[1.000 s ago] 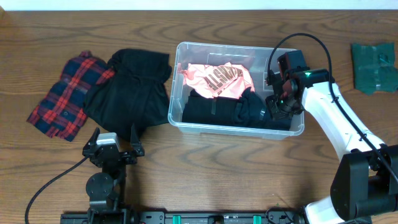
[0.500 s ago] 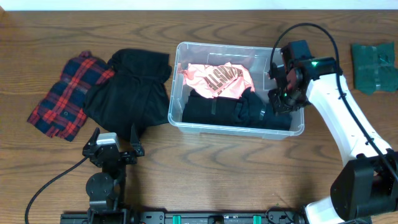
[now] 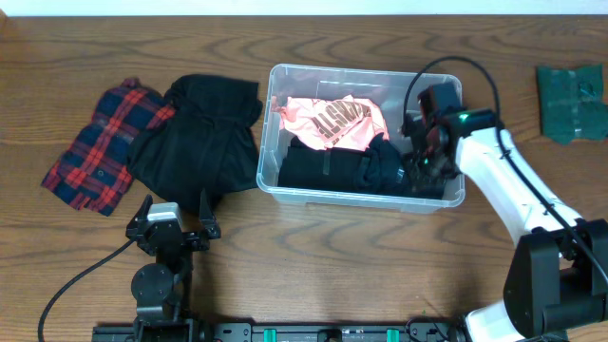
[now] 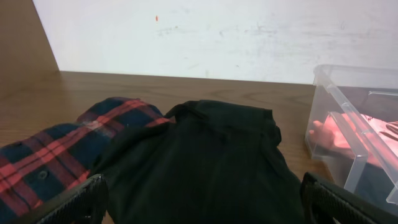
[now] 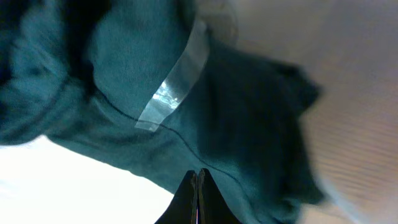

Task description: Pack container

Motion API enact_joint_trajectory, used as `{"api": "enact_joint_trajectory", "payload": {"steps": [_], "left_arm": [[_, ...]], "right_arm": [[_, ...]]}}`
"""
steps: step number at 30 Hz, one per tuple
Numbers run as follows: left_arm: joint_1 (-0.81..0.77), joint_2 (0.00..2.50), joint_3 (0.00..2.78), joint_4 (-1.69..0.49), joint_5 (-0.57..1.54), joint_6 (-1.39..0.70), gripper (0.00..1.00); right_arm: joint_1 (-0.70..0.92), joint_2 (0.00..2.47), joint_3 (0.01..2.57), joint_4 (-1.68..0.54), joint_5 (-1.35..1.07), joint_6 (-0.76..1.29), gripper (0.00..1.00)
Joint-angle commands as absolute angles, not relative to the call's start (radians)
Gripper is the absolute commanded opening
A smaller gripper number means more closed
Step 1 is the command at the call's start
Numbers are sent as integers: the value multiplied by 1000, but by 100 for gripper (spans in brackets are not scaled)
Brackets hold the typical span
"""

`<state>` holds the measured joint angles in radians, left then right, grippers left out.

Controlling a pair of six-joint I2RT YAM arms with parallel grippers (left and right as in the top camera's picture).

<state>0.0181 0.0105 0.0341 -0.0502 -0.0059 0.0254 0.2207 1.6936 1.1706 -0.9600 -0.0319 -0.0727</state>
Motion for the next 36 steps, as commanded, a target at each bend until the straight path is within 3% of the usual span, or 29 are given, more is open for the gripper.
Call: {"api": "enact_joint_trajectory", "payload": {"steps": [1,9,13,19,29,36], "left_arm": [[23,4,4,-70,-10,21,98],[23,4,4,-70,-10,21,98],[23,4,4,-70,-10,21,98],[23,4,4,-70,-10,21,98],[23,4,4,-70,-10,21,98],[23,4,4,-70,-10,21,98]], "right_arm": [[232,1691,1101,-920,-42,-75,1],[216,1691,939,-662,-30,-76,1],[210,1691,949,-641,-29,-97,1],[210,1691,1060,-720,-31,-102,1],[209,1691,1411,-1075,-34,-102,1],[133,1691,1575,-1113,-34,-66,3]]}}
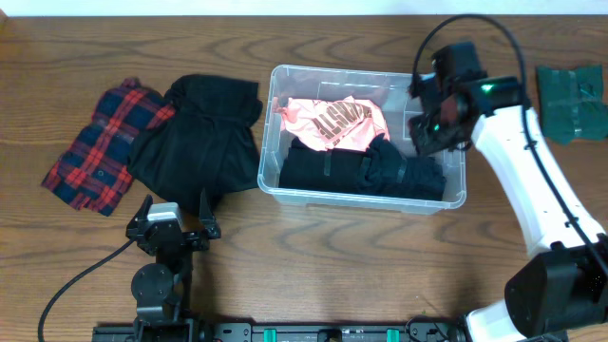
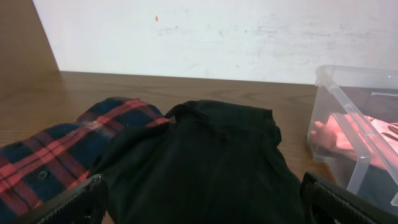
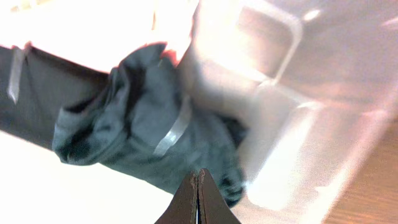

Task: Pack container
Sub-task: 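Withdraw the right gripper and move it to the green taped bundle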

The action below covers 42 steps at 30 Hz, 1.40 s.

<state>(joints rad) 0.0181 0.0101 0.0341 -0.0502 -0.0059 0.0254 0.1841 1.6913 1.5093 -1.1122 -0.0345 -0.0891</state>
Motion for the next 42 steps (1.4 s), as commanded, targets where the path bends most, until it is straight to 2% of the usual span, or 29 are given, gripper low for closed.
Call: {"api": "enact_joint_trajectory", "payload": {"steps": [1,6,12,14,15,19,21,22,23,24,33,42], "left_arm": [[23,4,4,-70,-10,21,98],[23,4,4,-70,-10,21,98],[23,4,4,-70,-10,21,98],[23,4,4,-70,-10,21,98],[23,4,4,-70,-10,21,98],[23,4,4,-70,-10,21,98],[23,4,4,-70,-10,21,98],[23,4,4,-70,-10,21,98],[23,4,4,-70,-10,21,98],[23,4,4,-70,-10,21,98],[23,4,4,-70,-10,21,98],[23,4,4,-70,-10,21,98]], "right_arm": [[116,1691,1591,-1110,-34,-60,3],[-13,1691,1690,-1084,-25,-59,5],[-194,1693,1701,-954,-23,-60,10],[-257,1695,1701,-921,-23,-60,22],[-278,1697,1701,-912,-23,-60,22],[-368,1712,1700,-868,-23,-60,37],[-406,1727,1700,-846,-24,-60,50],[-423,1737,1700,-831,-24,-60,61],[-436,1747,1700,-820,-24,-61,84],[-450,1759,1700,-802,-25,-61,99],[-559,1899,1700,-623,-117,-82,99],[-634,2023,1700,-568,-125,-84,99]]}}
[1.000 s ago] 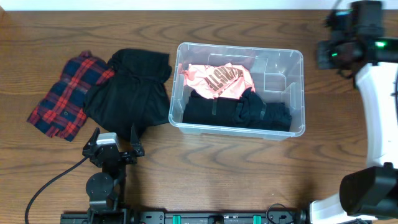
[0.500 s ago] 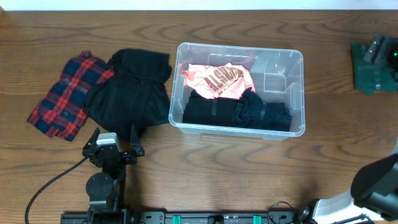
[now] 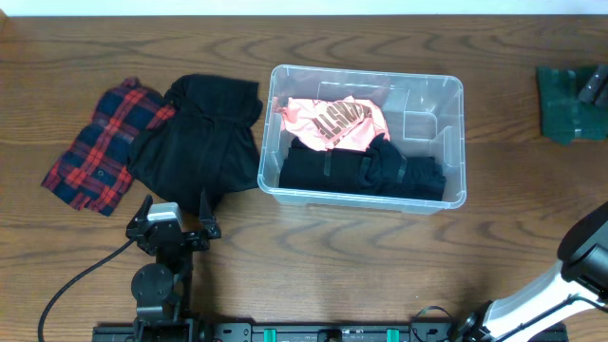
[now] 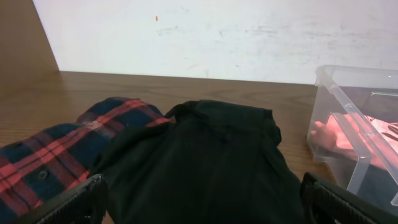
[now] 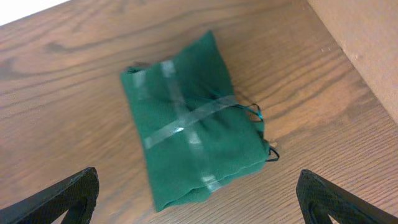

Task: Pack container
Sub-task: 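Withdraw the right gripper and move it to the green taped bundle, then grasp the green taped bundle with the right gripper and lift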

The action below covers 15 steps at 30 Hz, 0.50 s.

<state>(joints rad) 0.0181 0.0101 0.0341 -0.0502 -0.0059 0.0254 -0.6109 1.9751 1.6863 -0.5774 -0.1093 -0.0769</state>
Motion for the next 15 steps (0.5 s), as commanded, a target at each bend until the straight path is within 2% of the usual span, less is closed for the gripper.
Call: {"api": "enact_joint_trajectory", "payload": {"steps": [1,6,15], "left_arm": [[23,4,4,-70,-10,21,98],[23,4,4,-70,-10,21,98],[23,4,4,-70,-10,21,98]], "right_arm": [[-642,2041,1700,-555,-127,-84,99],[-678,2120,1700,-493,-241,-121,99],[-701,2218,1700,-403,-244,-120,99]]}}
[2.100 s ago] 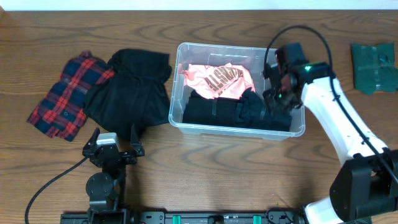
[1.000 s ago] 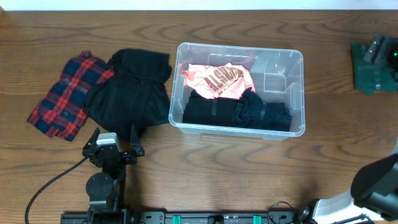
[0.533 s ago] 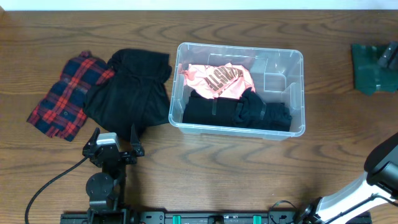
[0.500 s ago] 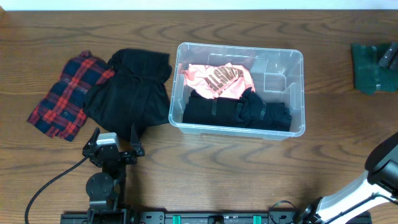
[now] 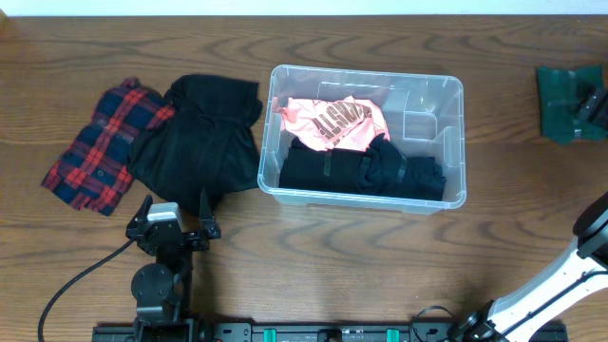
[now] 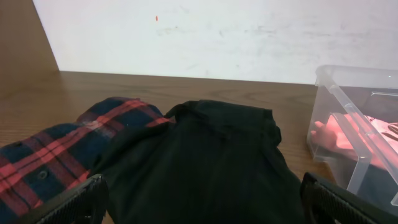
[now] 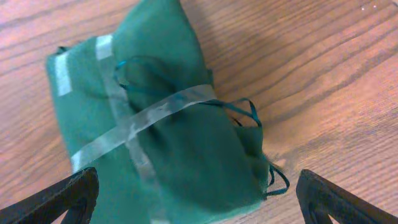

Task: Pack container
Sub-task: 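Grasp the green taped bundle with the right gripper and lift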

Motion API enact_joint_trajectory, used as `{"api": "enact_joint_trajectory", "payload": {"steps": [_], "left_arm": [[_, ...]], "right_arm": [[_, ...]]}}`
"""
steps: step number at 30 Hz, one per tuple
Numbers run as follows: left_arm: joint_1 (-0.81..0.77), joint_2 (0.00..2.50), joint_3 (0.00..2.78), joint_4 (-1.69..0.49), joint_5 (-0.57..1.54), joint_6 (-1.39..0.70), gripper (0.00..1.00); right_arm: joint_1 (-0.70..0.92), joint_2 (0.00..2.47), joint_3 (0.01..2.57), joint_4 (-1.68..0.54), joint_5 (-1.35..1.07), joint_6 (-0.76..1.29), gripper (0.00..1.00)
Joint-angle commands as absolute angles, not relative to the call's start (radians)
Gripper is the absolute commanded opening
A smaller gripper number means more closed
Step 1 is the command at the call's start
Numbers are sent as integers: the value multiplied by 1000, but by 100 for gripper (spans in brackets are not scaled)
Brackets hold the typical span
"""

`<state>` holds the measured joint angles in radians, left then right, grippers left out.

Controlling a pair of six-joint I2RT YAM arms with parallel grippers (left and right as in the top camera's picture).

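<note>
A clear plastic container (image 5: 454,90) sits mid-table, holding a pink garment (image 5: 334,122) and dark folded clothes (image 5: 361,169). Left of it lie a black garment (image 5: 198,142) and a red plaid shirt (image 5: 104,142), both also in the left wrist view: black garment (image 6: 199,162), plaid shirt (image 6: 56,155). A green taped bundle (image 5: 567,103) lies at the far right; my right gripper (image 7: 198,202) hangs open just above the green bundle (image 7: 155,130), its fingers either side of it. My left gripper (image 6: 199,199) rests open near the front edge.
The wooden table runs to a white wall behind. The container's near rim (image 6: 348,118) shows at the right of the left wrist view. The right arm's base (image 5: 570,285) stands at the front right corner.
My right gripper has come down closer over the green bundle, which now fills more of its view. The left arm and the clothes have not moved.
My right gripper was shut low inside the container's right end against the dark clothes. Then it stood higher over that end, still shut. Later it was open above the green bundle at the far right, and now sits lower over it.
</note>
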<state>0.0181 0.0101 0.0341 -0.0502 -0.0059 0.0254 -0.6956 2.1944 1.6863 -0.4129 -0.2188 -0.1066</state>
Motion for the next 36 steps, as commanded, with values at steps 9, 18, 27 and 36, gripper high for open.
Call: {"api": "enact_joint_trajectory", "payload": {"steps": [9,18,27,36], "left_arm": [[23,4,4,-70,-10,21,98],[23,4,4,-70,-10,21,98],[23,4,4,-70,-10,21,98],[23,4,4,-70,-10,21,98]], "right_arm": [[-701,2324,1700,-354,-249,-101,99],[-701,2367,1700,-353,-327,-83,40],[-700,2289,1702,-379,-437,-49,1],[-680,2022,1702,-500,-581,0,1]]}}
